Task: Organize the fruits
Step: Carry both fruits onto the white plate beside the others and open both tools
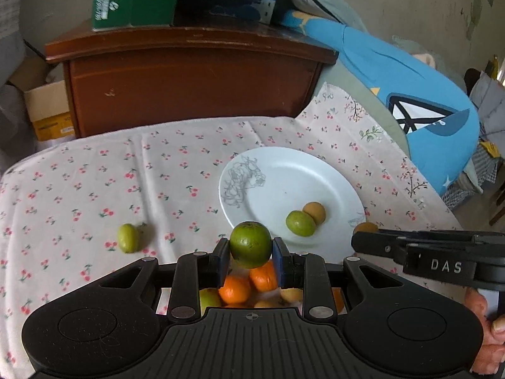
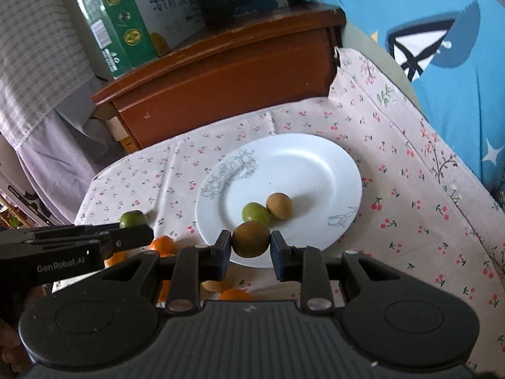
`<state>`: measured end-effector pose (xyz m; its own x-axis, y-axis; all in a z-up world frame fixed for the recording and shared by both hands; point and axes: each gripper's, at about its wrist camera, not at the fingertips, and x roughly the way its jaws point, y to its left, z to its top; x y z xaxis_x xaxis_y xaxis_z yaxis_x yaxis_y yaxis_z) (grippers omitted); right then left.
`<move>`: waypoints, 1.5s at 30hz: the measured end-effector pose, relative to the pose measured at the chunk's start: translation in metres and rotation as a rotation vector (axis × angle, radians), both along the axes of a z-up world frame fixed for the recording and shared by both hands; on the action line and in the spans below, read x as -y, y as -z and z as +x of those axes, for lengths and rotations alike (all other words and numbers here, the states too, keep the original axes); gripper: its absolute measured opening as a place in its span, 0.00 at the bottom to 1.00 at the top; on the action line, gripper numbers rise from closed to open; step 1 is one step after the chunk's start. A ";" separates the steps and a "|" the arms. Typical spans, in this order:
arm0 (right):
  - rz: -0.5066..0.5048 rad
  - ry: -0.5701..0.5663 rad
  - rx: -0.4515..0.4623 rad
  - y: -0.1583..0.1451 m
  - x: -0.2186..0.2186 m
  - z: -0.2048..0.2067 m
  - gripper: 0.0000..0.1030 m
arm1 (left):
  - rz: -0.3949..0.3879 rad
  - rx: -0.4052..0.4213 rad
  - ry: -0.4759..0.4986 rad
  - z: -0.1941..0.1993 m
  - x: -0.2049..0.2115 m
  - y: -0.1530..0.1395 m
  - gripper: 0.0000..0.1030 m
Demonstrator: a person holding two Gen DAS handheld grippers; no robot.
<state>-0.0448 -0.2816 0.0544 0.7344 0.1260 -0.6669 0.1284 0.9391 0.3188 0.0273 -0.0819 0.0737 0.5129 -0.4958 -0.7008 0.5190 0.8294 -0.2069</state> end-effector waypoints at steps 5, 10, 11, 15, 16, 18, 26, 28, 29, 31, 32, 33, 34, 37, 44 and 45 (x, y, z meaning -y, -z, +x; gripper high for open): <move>-0.005 0.010 -0.026 0.009 0.004 0.010 0.26 | 0.013 -0.016 0.024 0.016 0.012 0.010 0.25; 0.001 0.029 -0.056 0.019 0.010 0.020 0.26 | 0.030 -0.030 0.034 0.030 0.025 0.021 0.25; 0.000 0.031 -0.060 0.020 0.010 0.022 0.26 | 0.034 -0.029 0.038 0.031 0.028 0.023 0.25; -0.009 0.035 -0.066 0.025 0.012 0.028 0.26 | 0.043 -0.014 0.064 0.037 0.039 0.026 0.25; -0.008 0.041 -0.069 0.026 0.013 0.030 0.26 | 0.046 -0.011 0.067 0.039 0.040 0.027 0.25; 0.000 0.054 -0.074 0.028 0.016 0.033 0.26 | 0.055 -0.011 0.068 0.043 0.044 0.030 0.25; 0.038 0.113 -0.070 0.033 0.026 0.041 0.29 | 0.042 -0.010 0.073 0.049 0.051 0.031 0.31; 0.056 0.127 -0.059 0.031 0.028 0.041 0.29 | 0.030 0.012 0.069 0.047 0.050 0.024 0.43; 0.058 0.133 -0.050 0.029 0.029 0.040 0.29 | 0.023 0.021 0.064 0.047 0.049 0.020 0.52; 0.059 0.140 -0.032 0.025 0.030 0.039 0.29 | 0.012 0.039 0.057 0.045 0.047 0.012 0.56; 0.061 0.143 -0.026 0.024 0.030 0.038 0.29 | 0.010 0.046 0.057 0.045 0.046 0.009 0.56; 0.062 0.145 -0.021 0.022 0.030 0.038 0.29 | 0.010 0.050 0.055 0.044 0.045 0.006 0.59; 0.061 0.144 -0.018 0.021 0.030 0.037 0.30 | 0.013 0.052 0.048 0.044 0.044 0.003 0.62; 0.049 0.133 -0.011 0.018 0.027 0.036 0.31 | 0.013 0.051 0.025 0.041 0.036 -0.002 0.70; 0.053 0.116 -0.016 0.017 0.021 0.030 0.32 | 0.030 0.037 -0.025 0.037 0.018 -0.007 0.74; 0.052 0.113 -0.017 0.017 0.020 0.029 0.32 | 0.033 0.037 -0.027 0.036 0.017 -0.007 0.74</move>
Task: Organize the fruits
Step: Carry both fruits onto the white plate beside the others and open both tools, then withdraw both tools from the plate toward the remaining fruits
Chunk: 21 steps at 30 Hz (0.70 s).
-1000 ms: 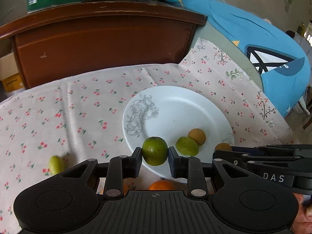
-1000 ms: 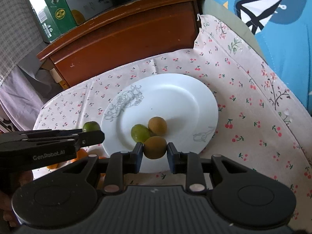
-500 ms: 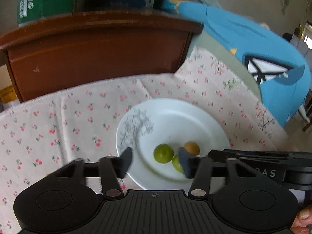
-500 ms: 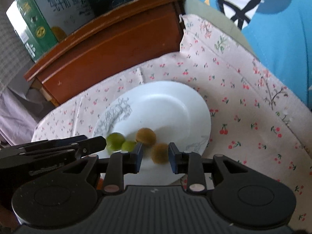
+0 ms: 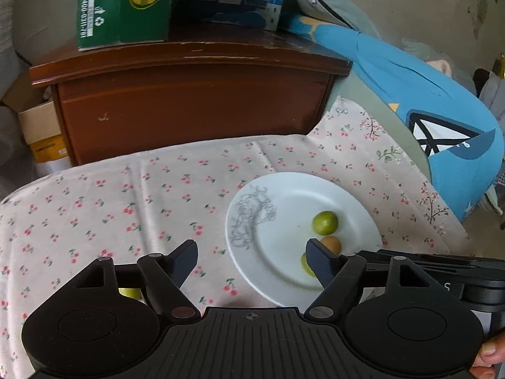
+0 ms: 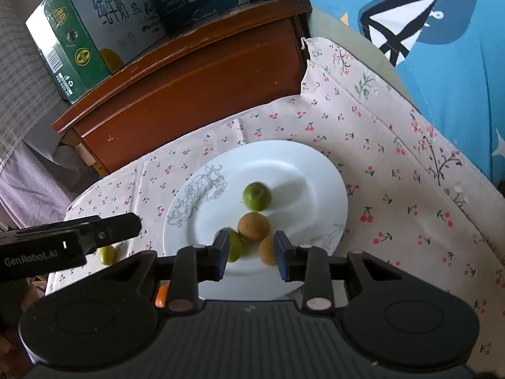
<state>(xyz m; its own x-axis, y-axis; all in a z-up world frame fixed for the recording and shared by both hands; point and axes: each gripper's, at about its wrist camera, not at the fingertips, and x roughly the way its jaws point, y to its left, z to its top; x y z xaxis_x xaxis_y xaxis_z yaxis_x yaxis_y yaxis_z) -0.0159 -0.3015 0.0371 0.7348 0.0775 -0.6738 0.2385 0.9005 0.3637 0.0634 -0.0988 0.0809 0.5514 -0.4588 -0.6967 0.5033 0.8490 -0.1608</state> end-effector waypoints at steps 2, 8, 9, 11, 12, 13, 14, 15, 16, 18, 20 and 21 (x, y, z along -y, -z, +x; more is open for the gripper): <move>-0.008 -0.008 0.000 0.000 -0.003 -0.002 0.32 | 0.005 0.003 -0.003 -0.002 -0.002 -0.001 0.74; -0.007 -0.019 -0.003 -0.001 -0.008 -0.005 0.34 | 0.013 -0.003 -0.018 -0.006 -0.011 -0.002 0.74; -0.008 -0.020 -0.002 -0.001 -0.009 -0.006 0.34 | 0.015 -0.003 -0.021 -0.007 -0.014 -0.003 0.75; -0.008 -0.023 0.001 -0.003 -0.011 -0.007 0.34 | 0.013 -0.004 -0.030 -0.009 -0.020 -0.004 0.77; -0.007 -0.025 0.003 -0.003 -0.012 -0.008 0.34 | 0.010 -0.007 -0.035 -0.010 -0.024 -0.005 0.78; -0.007 -0.028 0.005 -0.004 -0.013 -0.008 0.34 | 0.007 -0.009 -0.041 -0.010 -0.027 -0.006 0.78; -0.006 -0.030 0.007 -0.004 -0.014 -0.009 0.34 | 0.003 -0.014 -0.048 -0.011 -0.032 -0.006 0.78; -0.007 -0.034 0.009 -0.005 -0.015 -0.010 0.34 | 0.000 -0.017 -0.054 -0.012 -0.036 -0.007 0.79; -0.010 -0.038 0.011 -0.006 -0.016 -0.011 0.34 | -0.003 -0.020 -0.061 -0.013 -0.040 -0.007 0.79; -0.019 -0.045 0.014 -0.007 -0.019 -0.013 0.34 | -0.006 -0.022 -0.077 -0.015 -0.048 -0.008 0.79; -0.024 -0.053 0.018 -0.009 -0.022 -0.016 0.34 | -0.011 -0.024 -0.095 -0.017 -0.057 -0.010 0.79; -0.024 -0.056 0.021 -0.010 -0.024 -0.018 0.34 | -0.014 -0.025 -0.104 -0.018 -0.061 -0.011 0.79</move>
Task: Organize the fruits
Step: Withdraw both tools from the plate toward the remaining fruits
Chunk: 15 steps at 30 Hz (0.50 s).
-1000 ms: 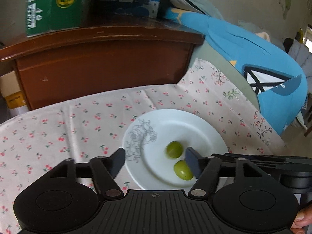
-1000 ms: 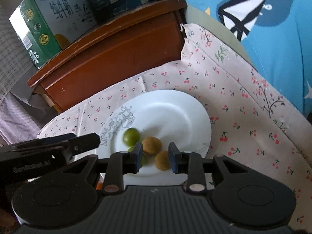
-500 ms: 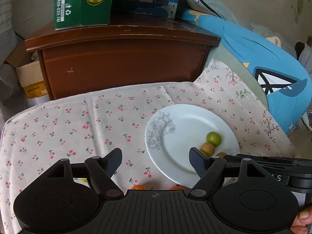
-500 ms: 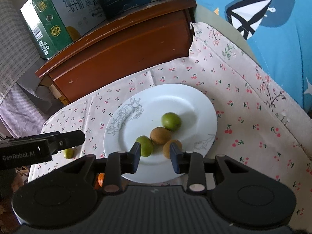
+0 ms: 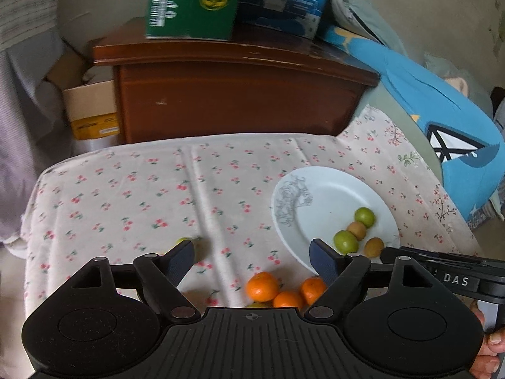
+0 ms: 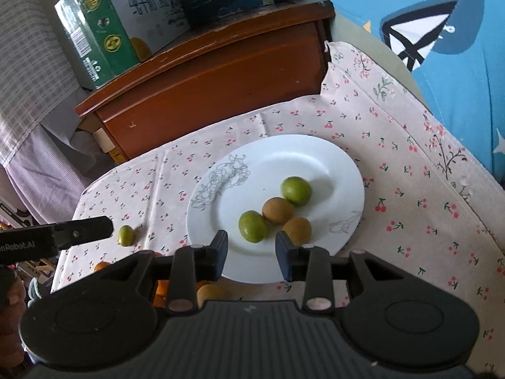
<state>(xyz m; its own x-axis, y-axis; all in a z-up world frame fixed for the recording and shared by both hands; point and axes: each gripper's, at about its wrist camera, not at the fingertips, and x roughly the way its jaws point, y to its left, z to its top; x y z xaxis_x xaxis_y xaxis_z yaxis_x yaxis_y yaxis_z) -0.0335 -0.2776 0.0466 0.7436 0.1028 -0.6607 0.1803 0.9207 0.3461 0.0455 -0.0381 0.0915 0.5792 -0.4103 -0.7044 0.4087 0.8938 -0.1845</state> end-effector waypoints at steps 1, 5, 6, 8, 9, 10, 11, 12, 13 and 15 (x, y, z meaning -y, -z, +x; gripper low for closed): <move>0.000 -0.003 0.002 -0.001 -0.001 -0.001 0.34 | -0.004 -0.001 -0.010 -0.001 -0.005 -0.001 0.79; 0.002 -0.009 0.008 -0.002 -0.006 -0.007 0.34 | -0.014 -0.006 -0.054 -0.003 -0.024 -0.001 0.79; 0.005 -0.010 0.009 -0.003 -0.008 -0.009 0.34 | -0.015 -0.007 -0.068 -0.003 -0.029 -0.001 0.79; 0.012 -0.012 0.010 -0.003 -0.010 -0.013 0.35 | -0.021 -0.015 -0.096 -0.003 -0.039 0.001 0.79; 0.017 -0.012 0.012 -0.003 -0.012 -0.016 0.35 | -0.024 -0.020 -0.109 -0.003 -0.044 0.002 0.79; 0.022 -0.012 0.014 -0.003 -0.014 -0.018 0.35 | -0.024 -0.023 -0.122 -0.003 -0.048 0.003 0.79; 0.030 -0.013 0.016 -0.003 -0.015 -0.021 0.35 | -0.022 -0.023 -0.135 -0.003 -0.053 0.004 0.79; 0.034 -0.014 0.016 -0.003 -0.017 -0.023 0.35 | -0.020 -0.024 -0.148 -0.004 -0.058 0.005 0.79; 0.037 -0.017 0.018 -0.003 -0.020 -0.027 0.35 | -0.020 -0.027 -0.160 -0.005 -0.062 0.007 0.79; 0.036 -0.026 0.019 -0.002 -0.027 -0.033 0.36 | -0.024 -0.036 -0.172 -0.006 -0.068 0.010 0.79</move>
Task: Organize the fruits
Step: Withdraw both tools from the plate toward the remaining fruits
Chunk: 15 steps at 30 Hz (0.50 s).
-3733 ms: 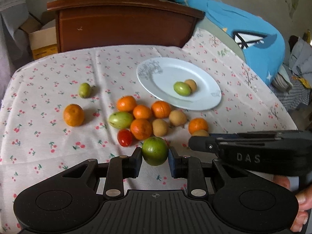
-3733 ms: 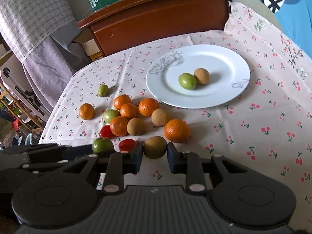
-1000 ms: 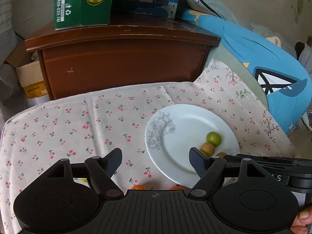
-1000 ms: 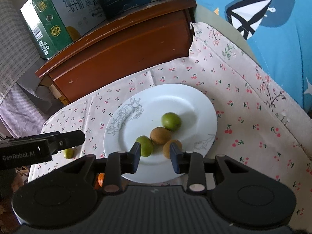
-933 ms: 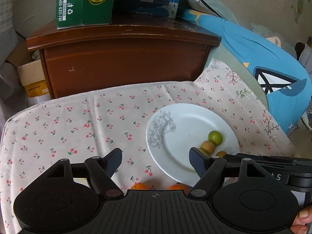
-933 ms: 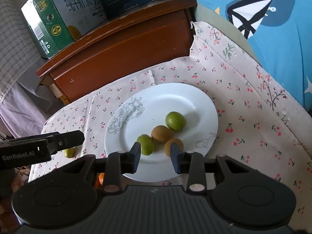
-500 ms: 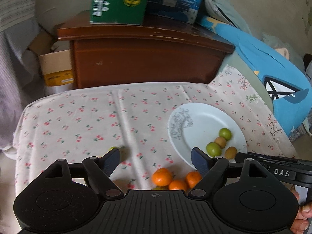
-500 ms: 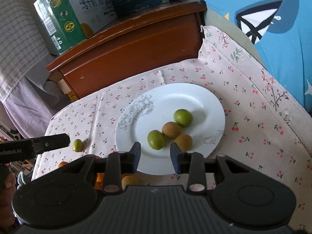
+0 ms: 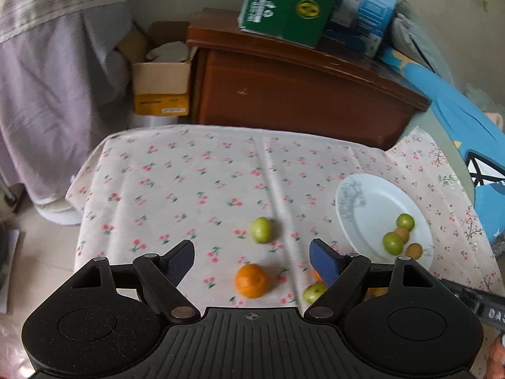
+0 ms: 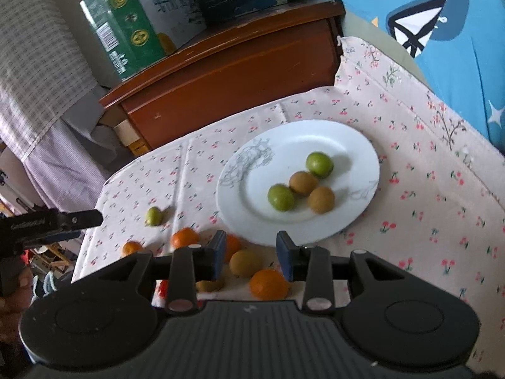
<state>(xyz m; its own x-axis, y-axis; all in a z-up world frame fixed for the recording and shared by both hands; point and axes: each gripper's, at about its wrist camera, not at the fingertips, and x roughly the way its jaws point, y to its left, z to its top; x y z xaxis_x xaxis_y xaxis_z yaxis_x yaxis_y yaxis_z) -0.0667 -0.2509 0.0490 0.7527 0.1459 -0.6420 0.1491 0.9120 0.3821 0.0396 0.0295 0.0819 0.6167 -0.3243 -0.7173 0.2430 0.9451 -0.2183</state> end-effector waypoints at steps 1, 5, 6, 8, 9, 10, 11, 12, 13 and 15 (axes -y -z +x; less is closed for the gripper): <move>0.000 -0.007 0.000 0.000 -0.003 -0.003 0.37 | 0.000 -0.004 -0.001 -0.001 -0.002 0.002 0.79; -0.010 -0.037 -0.004 0.002 -0.016 -0.013 0.37 | 0.038 -0.004 -0.003 -0.008 -0.006 0.012 0.79; -0.011 -0.039 -0.006 0.003 -0.019 -0.015 0.37 | 0.044 -0.005 0.001 -0.009 -0.007 0.014 0.79; -0.002 -0.039 -0.015 0.007 -0.024 -0.022 0.37 | 0.064 -0.003 0.001 -0.012 -0.010 0.018 0.79; 0.005 -0.040 -0.024 0.009 -0.026 -0.025 0.38 | 0.073 -0.001 0.002 -0.014 -0.011 0.020 0.79; 0.012 -0.045 -0.036 0.012 -0.028 -0.028 0.38 | 0.082 0.001 0.004 -0.016 -0.012 0.022 0.79; 0.012 -0.051 -0.046 0.014 -0.031 -0.030 0.38 | 0.086 0.003 0.008 -0.017 -0.013 0.023 0.79; 0.009 -0.057 -0.057 0.017 -0.034 -0.032 0.38 | 0.090 0.005 0.013 -0.018 -0.013 0.025 0.79; 0.006 -0.059 -0.064 0.019 -0.036 -0.033 0.38 | 0.097 0.007 0.015 -0.020 -0.014 0.028 0.79; 0.010 -0.060 -0.076 0.024 -0.039 -0.034 0.38 | 0.114 -0.003 0.003 -0.019 -0.014 0.035 0.79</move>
